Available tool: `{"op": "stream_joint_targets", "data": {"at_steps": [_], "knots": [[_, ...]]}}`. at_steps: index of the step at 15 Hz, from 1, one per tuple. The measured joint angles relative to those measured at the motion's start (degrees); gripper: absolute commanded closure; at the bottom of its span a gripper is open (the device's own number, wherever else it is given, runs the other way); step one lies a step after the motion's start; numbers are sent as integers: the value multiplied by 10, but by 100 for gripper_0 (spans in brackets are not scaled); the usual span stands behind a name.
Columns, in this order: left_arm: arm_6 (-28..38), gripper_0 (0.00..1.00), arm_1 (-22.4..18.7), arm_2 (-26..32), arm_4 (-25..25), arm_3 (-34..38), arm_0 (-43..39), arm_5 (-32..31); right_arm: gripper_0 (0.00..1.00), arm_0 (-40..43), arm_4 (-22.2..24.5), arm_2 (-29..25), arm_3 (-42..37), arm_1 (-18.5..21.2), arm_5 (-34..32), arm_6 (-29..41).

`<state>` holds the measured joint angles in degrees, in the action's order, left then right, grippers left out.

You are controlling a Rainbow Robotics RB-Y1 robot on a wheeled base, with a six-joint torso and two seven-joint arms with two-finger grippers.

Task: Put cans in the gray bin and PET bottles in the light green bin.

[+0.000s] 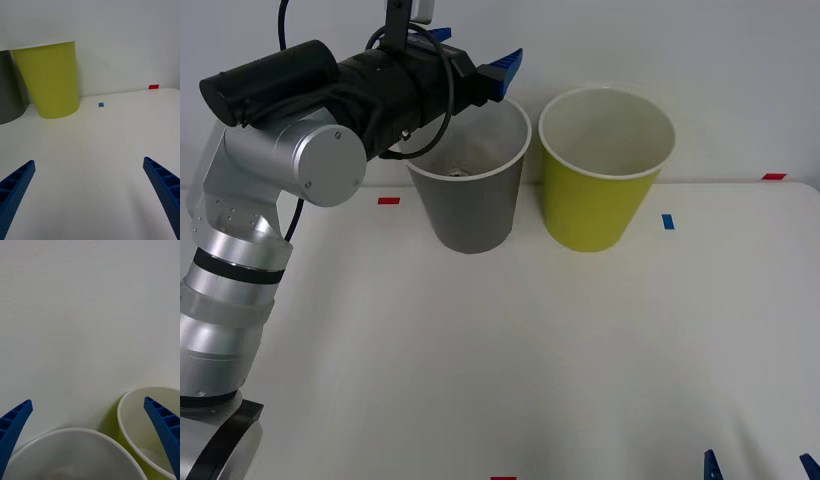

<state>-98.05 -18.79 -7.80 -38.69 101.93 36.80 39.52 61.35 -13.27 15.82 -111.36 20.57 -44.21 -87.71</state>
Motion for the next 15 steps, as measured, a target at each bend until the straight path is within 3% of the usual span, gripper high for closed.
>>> {"op": "stream_joint_targets", "data": {"at_steps": [3,8,15], "knots": [[-4,0,-19,0,-44,3,-1,10,0,0,0,0,0,0,0,0],[6,0,-65,23,-75,73,-5,121,0,0,0,0,0,0,0,0],[9,0,-72,93,-71,247,-182,133,0,0,0,0,0,0,0,0]]}}
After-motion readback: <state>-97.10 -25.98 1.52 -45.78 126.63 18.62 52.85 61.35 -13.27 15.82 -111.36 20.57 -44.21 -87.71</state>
